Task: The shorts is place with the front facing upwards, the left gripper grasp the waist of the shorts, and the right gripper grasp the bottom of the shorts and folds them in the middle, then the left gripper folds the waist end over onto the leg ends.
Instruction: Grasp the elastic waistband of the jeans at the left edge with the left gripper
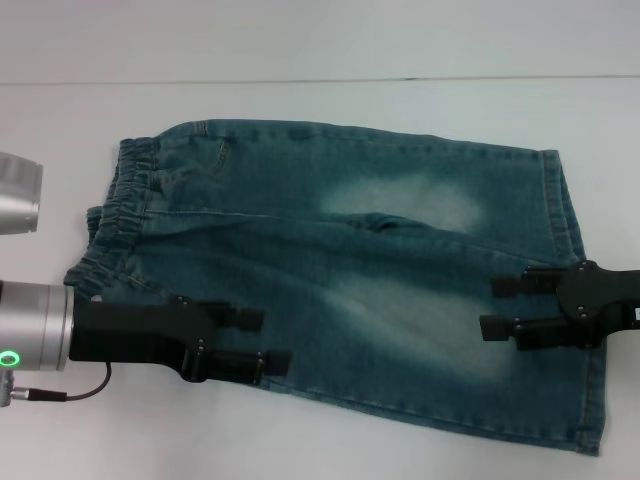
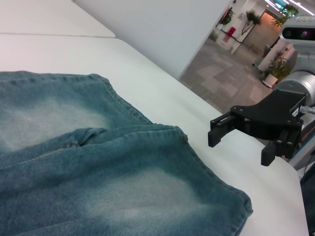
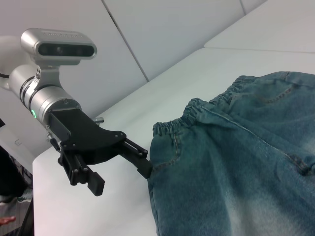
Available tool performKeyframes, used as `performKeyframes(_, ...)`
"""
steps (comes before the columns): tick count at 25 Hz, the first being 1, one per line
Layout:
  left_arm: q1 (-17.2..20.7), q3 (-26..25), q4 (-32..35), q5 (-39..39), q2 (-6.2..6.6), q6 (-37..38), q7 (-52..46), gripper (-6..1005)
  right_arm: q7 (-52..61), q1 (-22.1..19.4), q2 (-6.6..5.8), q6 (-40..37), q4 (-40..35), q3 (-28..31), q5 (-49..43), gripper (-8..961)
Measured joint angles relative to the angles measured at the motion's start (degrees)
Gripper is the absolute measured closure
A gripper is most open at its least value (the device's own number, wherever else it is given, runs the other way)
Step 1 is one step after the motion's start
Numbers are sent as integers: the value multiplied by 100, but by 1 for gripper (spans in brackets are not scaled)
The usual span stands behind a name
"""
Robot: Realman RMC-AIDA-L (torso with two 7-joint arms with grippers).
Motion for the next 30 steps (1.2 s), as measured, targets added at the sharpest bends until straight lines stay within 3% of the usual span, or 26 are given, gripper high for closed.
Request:
performKeyframes(15,0,0,56,24,31,73,-99,127,0,-9,-8,8,0,0,1,102)
performKeyframes(20,-1,-150,424,11,261,447,-503,127,3,-2,-14,9,-1,0,1,101)
performKeyframes(21,-1,-150,424,11,261,447,-503,127,5,0,-16,9,-1,0,1,101)
performKeyframes(22,8,-271,740,60,361,532,-686,127,6,0,-16,9,-1,0,1,101)
performKeyframes(27,79,-596,1162,146,666,377,-804,126,4,0,-15,20,-1,0,1,101)
performKeyframes(30,73,-837,1263,321,761,148,-776,127,4,2,-11,22,-1,0,2,101)
